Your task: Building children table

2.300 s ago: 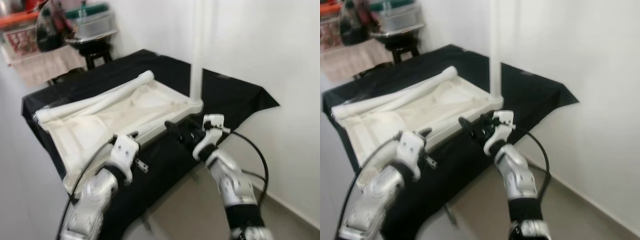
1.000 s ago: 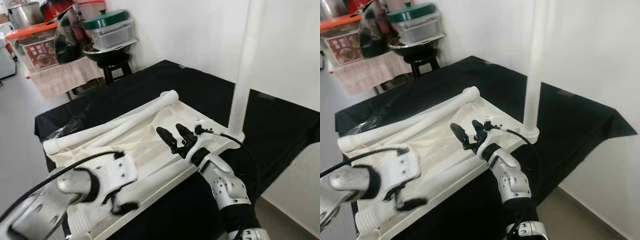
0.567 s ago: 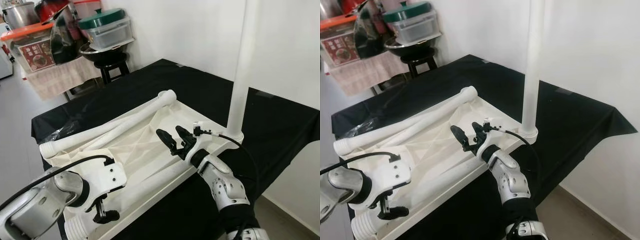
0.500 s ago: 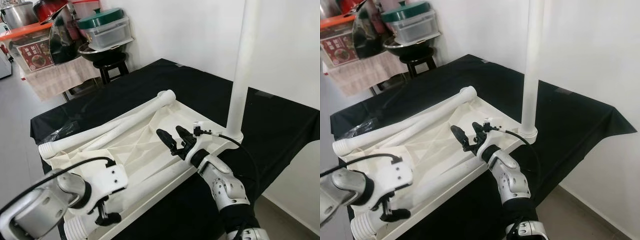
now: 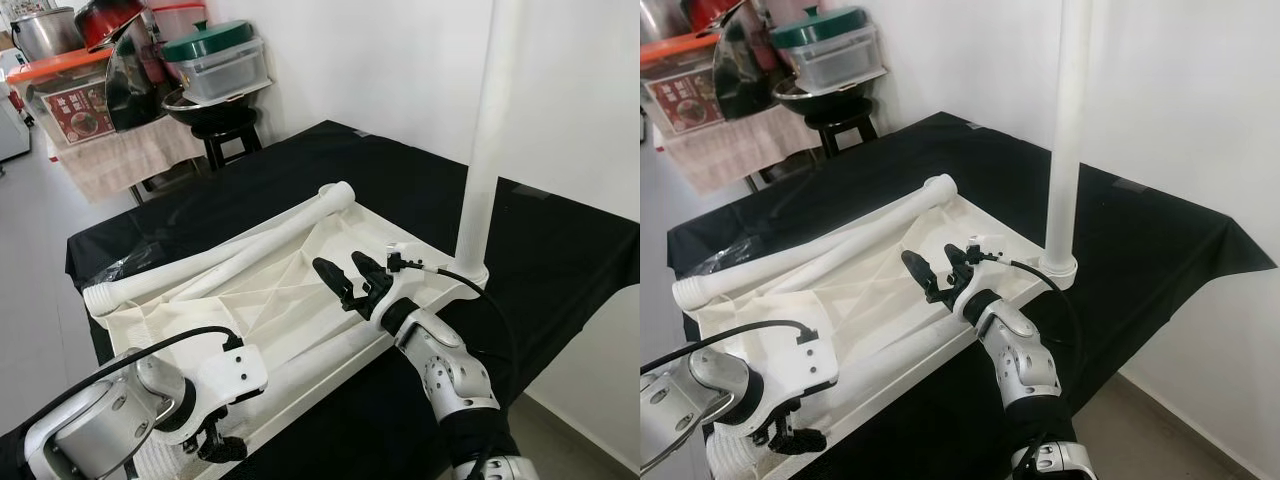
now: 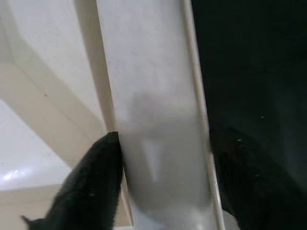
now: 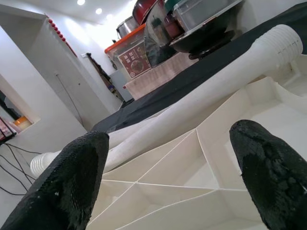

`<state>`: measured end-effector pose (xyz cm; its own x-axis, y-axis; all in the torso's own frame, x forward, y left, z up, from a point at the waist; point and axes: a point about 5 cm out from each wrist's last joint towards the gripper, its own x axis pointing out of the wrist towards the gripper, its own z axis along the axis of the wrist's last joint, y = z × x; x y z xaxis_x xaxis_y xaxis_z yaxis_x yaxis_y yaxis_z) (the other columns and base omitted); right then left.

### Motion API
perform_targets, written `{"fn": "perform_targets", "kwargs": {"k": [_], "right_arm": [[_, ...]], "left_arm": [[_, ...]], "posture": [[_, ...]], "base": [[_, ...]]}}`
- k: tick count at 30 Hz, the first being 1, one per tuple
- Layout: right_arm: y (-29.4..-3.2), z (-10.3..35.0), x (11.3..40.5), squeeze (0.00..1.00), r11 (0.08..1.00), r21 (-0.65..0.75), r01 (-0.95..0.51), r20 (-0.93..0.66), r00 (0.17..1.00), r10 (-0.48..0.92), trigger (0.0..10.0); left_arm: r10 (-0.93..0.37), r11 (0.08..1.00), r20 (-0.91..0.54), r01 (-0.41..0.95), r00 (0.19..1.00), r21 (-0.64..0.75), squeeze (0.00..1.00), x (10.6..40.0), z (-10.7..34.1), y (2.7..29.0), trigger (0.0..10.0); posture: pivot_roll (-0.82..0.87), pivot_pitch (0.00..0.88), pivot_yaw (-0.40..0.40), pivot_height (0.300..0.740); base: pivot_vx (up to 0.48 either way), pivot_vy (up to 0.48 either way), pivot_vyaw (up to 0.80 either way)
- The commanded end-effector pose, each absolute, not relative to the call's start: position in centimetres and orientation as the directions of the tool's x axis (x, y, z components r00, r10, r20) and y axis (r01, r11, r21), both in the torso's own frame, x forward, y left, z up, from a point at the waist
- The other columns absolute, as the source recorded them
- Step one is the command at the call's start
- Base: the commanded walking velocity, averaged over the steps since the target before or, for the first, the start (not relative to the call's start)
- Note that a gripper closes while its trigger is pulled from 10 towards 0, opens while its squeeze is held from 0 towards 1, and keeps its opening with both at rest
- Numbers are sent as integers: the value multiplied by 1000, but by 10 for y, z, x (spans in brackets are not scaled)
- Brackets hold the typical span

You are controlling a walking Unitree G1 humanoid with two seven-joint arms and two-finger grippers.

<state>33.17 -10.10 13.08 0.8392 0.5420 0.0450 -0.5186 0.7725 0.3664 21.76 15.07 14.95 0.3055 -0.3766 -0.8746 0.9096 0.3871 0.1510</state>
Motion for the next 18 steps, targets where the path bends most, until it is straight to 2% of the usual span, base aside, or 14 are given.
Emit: {"fn": "perform_targets", "kwargs": {"k": [1,11,14,16,17,18], "right_arm": [[-96,133,332,0,762,375,-528,48,832,553,10000],[-97,133,333,0,764,372,-527,43,832,553,10000],[-97,133,333,0,766,368,-527,42,833,552,10000],[-97,133,333,0,767,367,-527,42,833,552,10000],[-97,134,334,0,767,367,-526,44,834,550,10000],[-97,134,334,0,767,367,-526,44,834,550,10000]], "left_arm": [[-329,404,-889,898,320,174,0,218,150,159,0],[-310,420,-890,888,334,186,0,221,152,163,0],[-338,437,-849,867,405,239,0,229,167,163,0],[-346,441,-839,862,420,249,0,230,170,162,0],[-355,459,-811,843,465,282,0,235,181,164,0],[-355,459,-811,843,465,282,0,235,181,164,0]], "posture": [[-73,0,143,740],[-76,0,141,740],[-76,0,141,740],[-76,0,141,740],[-79,0,136,740],[-79,0,136,740]], "base": [[0,0,0],[0,0,0],[0,0,0],[0,0,0],[0,0,0],[0,0,0]]}}
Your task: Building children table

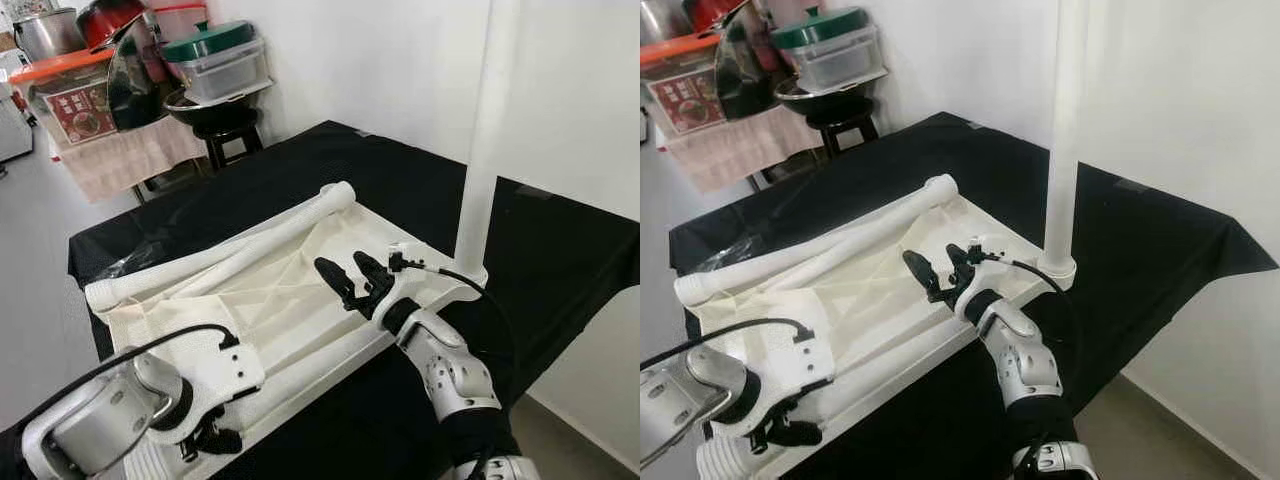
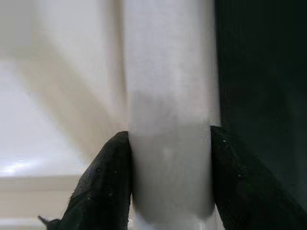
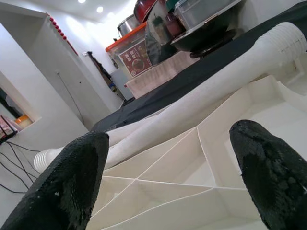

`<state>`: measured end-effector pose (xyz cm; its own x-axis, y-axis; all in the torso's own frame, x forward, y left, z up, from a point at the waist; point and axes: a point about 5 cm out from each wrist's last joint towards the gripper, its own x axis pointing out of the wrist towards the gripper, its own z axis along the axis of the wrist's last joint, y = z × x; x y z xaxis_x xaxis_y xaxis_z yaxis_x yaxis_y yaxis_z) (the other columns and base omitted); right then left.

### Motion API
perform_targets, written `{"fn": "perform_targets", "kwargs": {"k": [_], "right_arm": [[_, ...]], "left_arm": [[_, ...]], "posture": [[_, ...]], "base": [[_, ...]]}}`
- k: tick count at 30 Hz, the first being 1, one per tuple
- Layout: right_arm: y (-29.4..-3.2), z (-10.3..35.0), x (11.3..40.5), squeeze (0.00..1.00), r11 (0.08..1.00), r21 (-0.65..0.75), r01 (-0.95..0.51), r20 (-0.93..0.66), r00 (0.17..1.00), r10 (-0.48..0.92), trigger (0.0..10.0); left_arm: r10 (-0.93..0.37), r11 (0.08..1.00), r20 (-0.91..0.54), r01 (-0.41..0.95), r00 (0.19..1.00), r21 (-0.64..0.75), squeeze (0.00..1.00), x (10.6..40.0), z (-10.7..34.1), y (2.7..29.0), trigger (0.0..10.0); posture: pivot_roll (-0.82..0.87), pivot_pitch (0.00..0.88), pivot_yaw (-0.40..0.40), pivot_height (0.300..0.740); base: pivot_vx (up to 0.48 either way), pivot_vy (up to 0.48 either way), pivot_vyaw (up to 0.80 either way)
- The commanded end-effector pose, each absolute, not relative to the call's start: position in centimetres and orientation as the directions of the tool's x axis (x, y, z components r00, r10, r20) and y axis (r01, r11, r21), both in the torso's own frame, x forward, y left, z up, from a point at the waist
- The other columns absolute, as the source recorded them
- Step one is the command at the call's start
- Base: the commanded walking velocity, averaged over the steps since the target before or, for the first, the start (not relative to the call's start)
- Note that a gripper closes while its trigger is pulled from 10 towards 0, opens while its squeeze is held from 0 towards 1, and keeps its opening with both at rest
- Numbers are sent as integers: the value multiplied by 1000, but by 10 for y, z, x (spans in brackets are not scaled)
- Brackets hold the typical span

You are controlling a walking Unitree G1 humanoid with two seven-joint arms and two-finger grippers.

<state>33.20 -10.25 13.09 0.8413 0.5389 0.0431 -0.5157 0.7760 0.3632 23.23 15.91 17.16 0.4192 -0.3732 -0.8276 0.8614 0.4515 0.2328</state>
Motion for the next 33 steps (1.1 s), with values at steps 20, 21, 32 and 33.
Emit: {"fn": "perform_targets", "kwargs": {"k": [20,21,32,33], "right_arm": [[-140,204,343,0,684,408,-604,359,795,489,10000],[-140,204,343,0,684,408,-604,359,795,489,10000],[-139,222,310,0,488,218,-845,429,532,730,10000],[-139,222,310,0,488,218,-845,429,532,730,10000]], "left_arm": [[-434,568,-567,701,701,432,0,261,229,176,0],[-434,568,-567,701,701,432,0,261,229,176,0],[-389,662,-336,514,858,546,0,284,253,189,0],[-389,662,-336,514,858,546,0,284,253,189,0]], "posture": [[-79,0,131,740],[-79,0,131,740],[-89,0,132,740],[-89,0,132,740]], "base": [[0,0,0],[0,0,0],[0,0,0],[0,0,0]]}}
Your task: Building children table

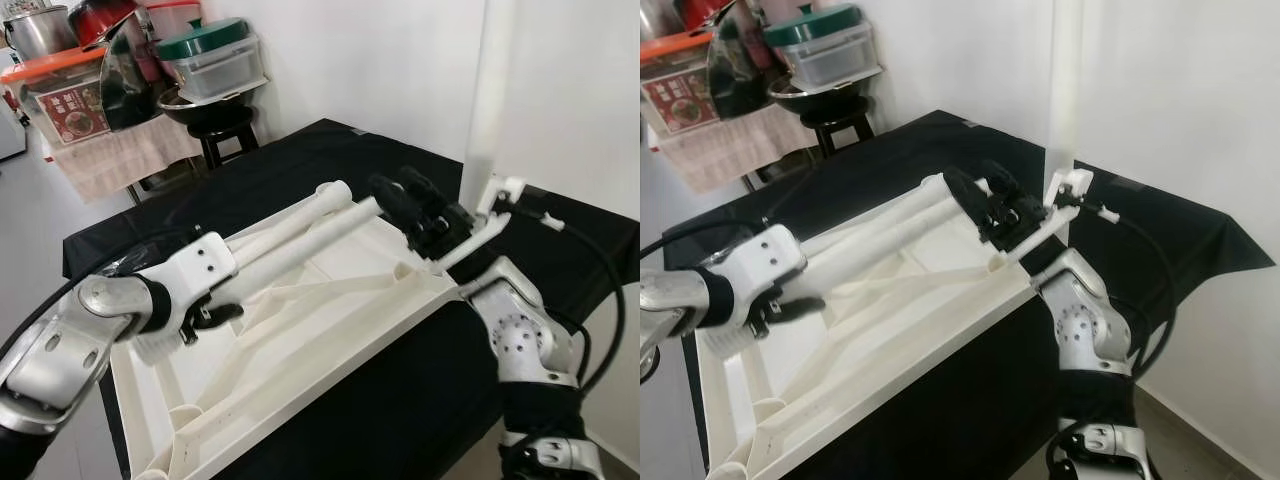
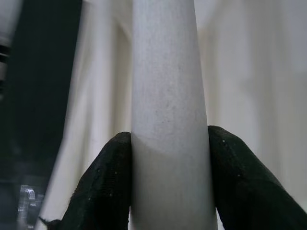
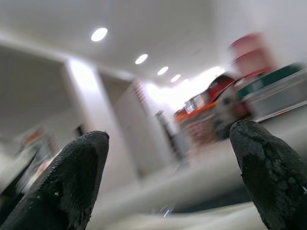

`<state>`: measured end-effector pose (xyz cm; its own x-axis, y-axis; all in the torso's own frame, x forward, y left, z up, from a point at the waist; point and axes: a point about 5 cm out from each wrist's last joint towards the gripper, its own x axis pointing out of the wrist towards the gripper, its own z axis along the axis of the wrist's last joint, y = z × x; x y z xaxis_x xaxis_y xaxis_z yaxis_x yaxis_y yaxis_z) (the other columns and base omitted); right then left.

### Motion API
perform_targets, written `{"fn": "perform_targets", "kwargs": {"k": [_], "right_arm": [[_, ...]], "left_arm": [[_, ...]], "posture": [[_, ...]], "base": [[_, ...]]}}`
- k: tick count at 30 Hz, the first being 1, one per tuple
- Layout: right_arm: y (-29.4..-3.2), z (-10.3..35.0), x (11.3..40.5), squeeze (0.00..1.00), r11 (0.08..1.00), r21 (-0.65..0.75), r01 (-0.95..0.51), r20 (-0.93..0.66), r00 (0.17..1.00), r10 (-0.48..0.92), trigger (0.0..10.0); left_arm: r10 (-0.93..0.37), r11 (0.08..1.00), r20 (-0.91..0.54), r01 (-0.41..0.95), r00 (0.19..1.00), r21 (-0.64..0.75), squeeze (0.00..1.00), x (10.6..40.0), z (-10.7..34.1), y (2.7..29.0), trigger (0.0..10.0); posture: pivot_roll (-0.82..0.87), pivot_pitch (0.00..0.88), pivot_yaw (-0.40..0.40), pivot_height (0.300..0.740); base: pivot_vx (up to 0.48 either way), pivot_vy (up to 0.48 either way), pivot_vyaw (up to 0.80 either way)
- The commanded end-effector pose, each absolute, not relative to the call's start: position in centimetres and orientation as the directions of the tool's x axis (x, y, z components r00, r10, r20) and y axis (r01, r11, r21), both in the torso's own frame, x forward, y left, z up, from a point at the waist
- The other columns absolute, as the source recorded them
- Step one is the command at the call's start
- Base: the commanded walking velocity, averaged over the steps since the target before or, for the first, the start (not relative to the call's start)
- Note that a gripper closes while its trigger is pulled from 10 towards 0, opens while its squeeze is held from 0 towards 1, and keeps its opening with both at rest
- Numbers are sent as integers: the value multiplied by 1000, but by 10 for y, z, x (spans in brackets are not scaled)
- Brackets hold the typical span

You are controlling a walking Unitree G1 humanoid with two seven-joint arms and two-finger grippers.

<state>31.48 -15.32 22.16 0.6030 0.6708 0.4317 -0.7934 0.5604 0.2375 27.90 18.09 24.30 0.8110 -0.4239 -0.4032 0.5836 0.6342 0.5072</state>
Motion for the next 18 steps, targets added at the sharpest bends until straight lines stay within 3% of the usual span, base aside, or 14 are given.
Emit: {"fn": "perform_targets", "kwargs": {"k": [1,2,4,9,11,14,15,18], "right_arm": [[-135,220,304,0,445,191,-875,419,483,769,10000],[-135,220,304,0,445,191,-875,419,483,769,10000],[-131,219,297,0,385,164,-908,402,418,815,10000],[-130,220,294,0,359,160,-920,390,393,833,10000],[-128,220,293,0,337,142,-931,367,366,855,10000],[-125,219,292,0,320,120,-940,348,342,873,10000],[-123,222,295,0,330,108,-938,345,346,872,10000],[-123,222,295,0,330,108,-938,345,346,872,10000]], "left_arm": [[-395,697,-253,467,883,543,0,289,260,189,0],[-395,697,-253,467,883,543,0,289,260,189,0],[-379,795,-93,376,921,476,0,298,270,190,0],[-409,848,36,365,912,385,0,302,274,186,0],[-479,876,217,446,851,184,0,299,278,177,0],[-481,854,386,520,788,2,0,295,281,173,0],[-559,745,456,661,693,-92,0,285,275,162,0],[-559,745,456,661,693,-92,0,285,275,162,0]], "posture": [[-87,0,129,740],[-87,0,129,740],[-88,0,126,740],[-90,0,121,740],[-87,0,117,740],[-89,0,116,740],[-87,0,114,740],[-87,0,114,740]], "base": [[0,0,0],[0,0,0],[0,0,0],[0,0,0],[0,0,0],[0,0,0],[0,0,0],[0,0,0]]}}
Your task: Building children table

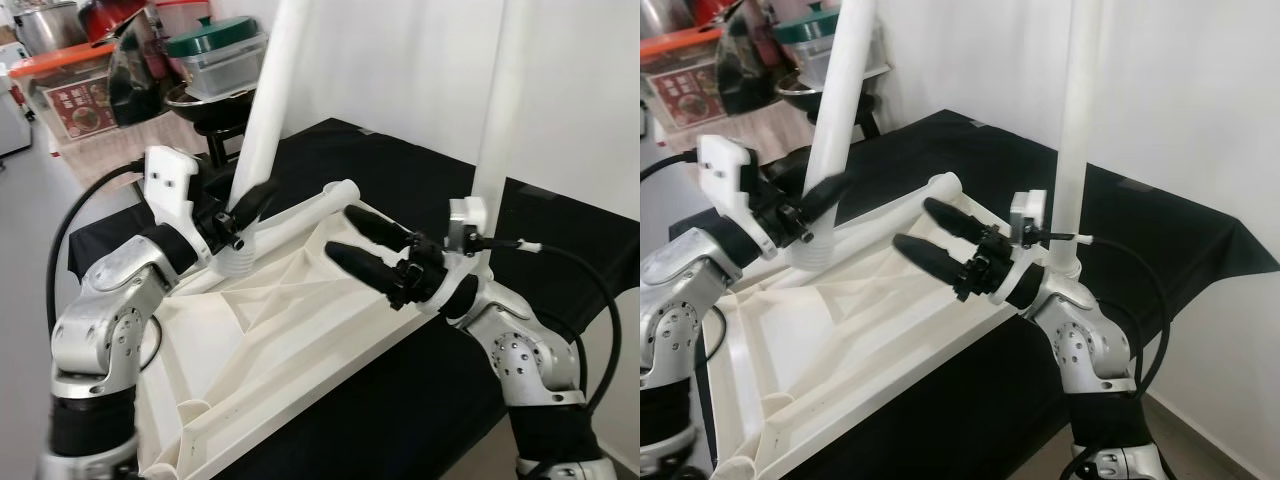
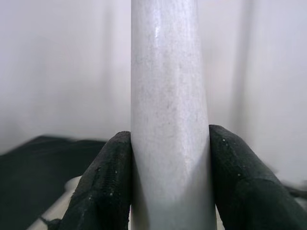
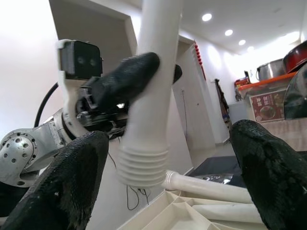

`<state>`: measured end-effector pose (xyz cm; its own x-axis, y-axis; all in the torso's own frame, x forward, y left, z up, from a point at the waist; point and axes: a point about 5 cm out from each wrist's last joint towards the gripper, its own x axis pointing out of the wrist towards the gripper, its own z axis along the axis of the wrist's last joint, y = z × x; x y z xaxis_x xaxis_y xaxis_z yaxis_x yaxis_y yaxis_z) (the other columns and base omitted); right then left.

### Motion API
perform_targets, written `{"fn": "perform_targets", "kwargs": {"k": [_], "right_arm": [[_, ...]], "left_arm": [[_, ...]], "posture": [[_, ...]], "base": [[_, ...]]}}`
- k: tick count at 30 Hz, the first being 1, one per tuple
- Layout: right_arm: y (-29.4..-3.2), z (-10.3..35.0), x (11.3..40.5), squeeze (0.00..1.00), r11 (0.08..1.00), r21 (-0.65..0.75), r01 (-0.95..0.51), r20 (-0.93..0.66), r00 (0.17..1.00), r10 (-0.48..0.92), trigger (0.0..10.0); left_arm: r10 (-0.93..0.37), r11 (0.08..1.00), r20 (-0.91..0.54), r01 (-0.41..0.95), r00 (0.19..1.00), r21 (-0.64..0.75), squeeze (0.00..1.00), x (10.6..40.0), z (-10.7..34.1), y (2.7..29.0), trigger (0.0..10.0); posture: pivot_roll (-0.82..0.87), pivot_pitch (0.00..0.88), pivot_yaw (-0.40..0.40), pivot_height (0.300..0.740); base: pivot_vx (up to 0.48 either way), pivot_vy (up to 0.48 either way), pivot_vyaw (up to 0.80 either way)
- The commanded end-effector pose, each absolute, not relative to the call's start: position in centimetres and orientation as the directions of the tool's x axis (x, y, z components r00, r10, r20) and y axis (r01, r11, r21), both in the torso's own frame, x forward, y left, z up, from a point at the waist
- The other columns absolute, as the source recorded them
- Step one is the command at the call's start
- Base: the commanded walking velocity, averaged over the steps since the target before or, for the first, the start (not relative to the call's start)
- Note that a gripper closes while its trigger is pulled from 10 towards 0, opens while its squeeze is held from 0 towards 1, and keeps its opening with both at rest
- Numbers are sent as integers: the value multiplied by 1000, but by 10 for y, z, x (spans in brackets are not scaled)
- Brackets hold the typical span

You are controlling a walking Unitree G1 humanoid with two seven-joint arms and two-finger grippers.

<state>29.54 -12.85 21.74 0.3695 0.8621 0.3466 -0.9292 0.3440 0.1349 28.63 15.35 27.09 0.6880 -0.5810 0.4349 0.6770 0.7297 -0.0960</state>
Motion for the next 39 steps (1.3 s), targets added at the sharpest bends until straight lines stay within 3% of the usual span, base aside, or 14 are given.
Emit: {"fn": "perform_targets", "kwargs": {"k": [1,6,12,14,16,17,19,23,24,39], "right_arm": [[-122,226,297,0,338,101,-936,352,352,867,10000],[-120,235,297,0,302,71,-951,365,307,879,10000],[-124,241,298,0,267,52,-962,369,267,891,10000],[-126,244,296,0,223,38,-974,366,221,904,10000],[-132,251,289,0,87,0,-996,336,82,938,10000],[-132,251,289,0,87,0,-996,336,82,938,10000],[-137,257,287,0,-12,-12,-1000,303,-15,953,10000],[-137,264,288,0,-69,-19,-997,296,-71,953,10000],[-132,267,286,0,-117,-19,-993,305,-117,945,10000],[-91,271,277,0,-259,12,-966,327,-241,914,10000]], "left_arm": [[-621,646,488,753,613,-124,0,275,268,154,0],[-626,512,568,831,535,-217,0,264,258,151,0],[-751,367,526,914,400,-173,0,242,246,141,0],[-771,341,512,925,378,-168,0,238,244,141,0],[-814,284,482,946,324,-157,0,230,239,143,0],[-814,284,482,946,324,-157,0,230,239,143,0],[-843,260,450,955,296,-141,0,225,237,146,0],[-846,257,448,957,290,-135,0,223,238,149,0],[-848,253,448,959,284,-129,0,221,239,149,0],[-910,172,361,978,204,-118,0,215,230,132,0]], "posture": [[-87,0,110,740],[-82,0,106,740],[-73,0,99,740],[-72,0,98,740],[-72,0,97,740],[-72,0,97,740],[-68,0,88,740],[-67,0,86,740],[-66,0,83,740],[-69,0,78,740]], "base": [[0,0,0],[0,0,0],[0,0,0],[0,0,0],[0,0,0],[0,0,0],[0,0,0],[0,0,0],[0,0,0],[0,0,0]]}}
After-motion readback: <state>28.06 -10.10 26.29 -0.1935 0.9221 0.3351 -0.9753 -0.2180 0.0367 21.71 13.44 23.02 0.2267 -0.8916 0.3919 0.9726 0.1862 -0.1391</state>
